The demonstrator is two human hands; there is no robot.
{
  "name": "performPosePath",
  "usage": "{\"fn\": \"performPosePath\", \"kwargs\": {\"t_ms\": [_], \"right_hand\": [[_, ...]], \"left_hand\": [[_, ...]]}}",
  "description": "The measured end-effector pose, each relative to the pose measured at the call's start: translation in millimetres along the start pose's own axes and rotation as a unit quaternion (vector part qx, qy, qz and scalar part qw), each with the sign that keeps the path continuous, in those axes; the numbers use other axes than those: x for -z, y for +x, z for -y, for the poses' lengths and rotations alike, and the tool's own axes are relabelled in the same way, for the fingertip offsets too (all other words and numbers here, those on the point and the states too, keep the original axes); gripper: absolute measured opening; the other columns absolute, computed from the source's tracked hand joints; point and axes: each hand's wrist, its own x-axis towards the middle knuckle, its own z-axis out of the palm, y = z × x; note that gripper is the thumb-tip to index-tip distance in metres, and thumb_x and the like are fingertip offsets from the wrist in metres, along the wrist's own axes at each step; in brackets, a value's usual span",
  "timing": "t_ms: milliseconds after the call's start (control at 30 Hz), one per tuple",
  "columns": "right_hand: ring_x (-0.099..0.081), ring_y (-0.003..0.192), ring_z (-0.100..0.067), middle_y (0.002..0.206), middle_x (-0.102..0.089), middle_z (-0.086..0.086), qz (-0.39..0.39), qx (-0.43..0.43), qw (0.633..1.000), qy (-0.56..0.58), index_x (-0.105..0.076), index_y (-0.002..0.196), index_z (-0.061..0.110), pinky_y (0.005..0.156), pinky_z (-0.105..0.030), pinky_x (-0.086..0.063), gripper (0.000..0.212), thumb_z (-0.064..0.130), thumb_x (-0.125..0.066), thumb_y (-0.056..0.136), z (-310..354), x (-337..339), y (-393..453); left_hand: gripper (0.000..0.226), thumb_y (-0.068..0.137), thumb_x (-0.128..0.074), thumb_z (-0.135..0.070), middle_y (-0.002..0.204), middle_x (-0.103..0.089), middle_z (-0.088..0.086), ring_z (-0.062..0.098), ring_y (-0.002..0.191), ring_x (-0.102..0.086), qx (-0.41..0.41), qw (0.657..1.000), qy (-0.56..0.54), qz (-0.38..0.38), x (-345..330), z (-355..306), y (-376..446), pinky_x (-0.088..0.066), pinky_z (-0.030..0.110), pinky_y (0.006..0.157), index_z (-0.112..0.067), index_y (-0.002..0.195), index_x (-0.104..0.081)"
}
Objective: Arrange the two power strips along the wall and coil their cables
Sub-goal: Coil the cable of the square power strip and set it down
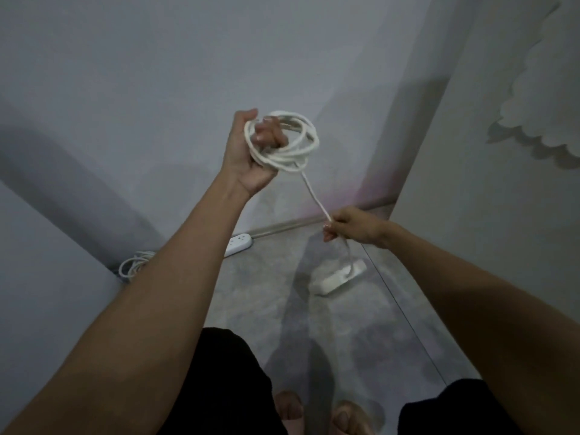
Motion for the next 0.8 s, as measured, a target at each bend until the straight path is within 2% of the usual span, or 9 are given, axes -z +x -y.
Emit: {"fn": "performPosePath", "kwargs": {"t_ms": [133, 200, 267, 400, 467, 533, 633, 700, 800], "right_hand": [[-0.06, 0.073, -0.01, 0.088, -0.065, -0.011, 0.012, 0.02, 1.0, 0.009, -0.065, 0.104, -0.007, 0.063, -0.006, -0.047, 0.023, 0.009, -0.049, 0.098, 12, 1, -4], [-0.058, 0.066, -0.011, 0.077, -0.062, -0.008, 0.003, 0.034, 0.999, 0.002, -0.066, 0.103, -0.003, 0.059, -0.008, -0.046, 0.024, 0.01, -0.047, 0.099, 21, 3, -6], [-0.059, 0.059, -0.014, 0.071, -0.063, -0.007, -0.012, 0.053, 0.999, -0.004, -0.068, 0.101, 0.0, 0.056, -0.015, -0.048, 0.022, 0.012, -0.049, 0.098, 29, 3, -8], [-0.064, 0.049, -0.015, 0.06, -0.068, -0.001, -0.06, 0.112, 0.99, -0.068, -0.071, 0.078, 0.019, 0.057, -0.02, -0.052, 0.011, 0.025, -0.066, 0.086, 52, 7, -10], [-0.06, 0.044, -0.009, 0.055, -0.066, 0.003, -0.091, 0.121, 0.985, -0.084, -0.073, 0.073, 0.023, 0.053, -0.019, -0.049, 0.009, 0.025, -0.07, 0.081, 60, 11, -11], [-0.059, 0.044, -0.005, 0.058, -0.069, 0.003, -0.115, 0.123, 0.981, -0.097, -0.076, 0.076, 0.021, 0.052, -0.017, -0.047, 0.003, 0.024, -0.074, 0.076, 64, 15, -11], [-0.062, 0.048, -0.008, 0.058, -0.069, 0.0, -0.113, 0.108, 0.984, -0.086, -0.073, 0.073, 0.017, 0.049, -0.015, -0.048, 0.015, 0.026, -0.084, 0.068, 60, 22, -13], [-0.066, 0.052, -0.014, 0.061, -0.07, -0.004, -0.097, 0.094, 0.988, -0.074, -0.072, 0.073, 0.014, 0.051, -0.02, -0.054, 0.019, 0.025, -0.086, 0.065, 56, 28, -14], [-0.066, 0.059, -0.012, 0.065, -0.071, 0.0, -0.085, 0.089, 0.985, -0.124, -0.071, 0.073, 0.015, 0.059, -0.02, -0.052, 0.012, 0.018, -0.082, 0.068, 48, 32, -12]], "left_hand": [[0.035, 0.099, -0.044, -0.034, 0.048, -0.057, 0.004, 0.016, 0.039, -0.058, -0.235, 0.947, 0.125, -0.179, 11, 0, 17, -0.053, 0.025, 0.054, -0.009, 0.074, -0.045], [0.039, 0.1, -0.04, -0.045, 0.05, -0.064, 0.001, 0.015, 0.044, -0.063, -0.248, 0.915, 0.203, -0.245, 24, 0, 20, -0.051, 0.036, 0.063, -0.011, 0.082, -0.046], [0.039, 0.101, -0.036, -0.045, 0.054, -0.067, -0.001, 0.011, 0.046, -0.064, -0.249, 0.86, 0.324, -0.304, 36, 2, 21, -0.046, 0.033, 0.061, -0.012, 0.084, -0.047], [0.028, 0.1, -0.047, -0.032, 0.069, -0.063, 0.004, 0.013, 0.052, -0.062, -0.256, 0.684, 0.579, -0.363, 67, 8, 17, -0.048, 0.024, 0.053, -0.007, 0.089, -0.05], [0.034, 0.099, -0.049, -0.035, 0.065, -0.062, 0.004, 0.007, 0.05, -0.059, -0.187, 0.609, 0.693, -0.337, 77, 12, 7, -0.046, 0.02, 0.054, -0.003, 0.089, -0.055], [0.051, 0.098, -0.044, -0.047, 0.06, -0.064, 0.001, 0.002, 0.048, -0.06, -0.1, 0.501, 0.815, -0.272, 79, 17, -3, -0.045, 0.018, 0.058, -0.002, 0.081, -0.061], [0.068, 0.094, -0.018, -0.066, 0.055, -0.068, 0.001, 0.011, 0.049, -0.067, -0.028, 0.386, 0.895, -0.22, 66, 27, -12, -0.048, 0.026, 0.066, -0.014, 0.074, -0.058], [0.073, 0.093, -0.007, -0.068, 0.055, -0.069, -0.001, 0.016, 0.047, -0.067, 0.022, 0.359, 0.911, -0.203, 53, 32, -12, -0.049, 0.027, 0.067, -0.016, 0.074, -0.055], [0.084, 0.092, -0.006, -0.07, 0.05, -0.063, 0.003, 0.022, 0.042, -0.06, 0.132, 0.432, 0.875, -0.176, 35, 33, -12, -0.049, 0.025, 0.052, -0.007, 0.067, -0.056]]}}
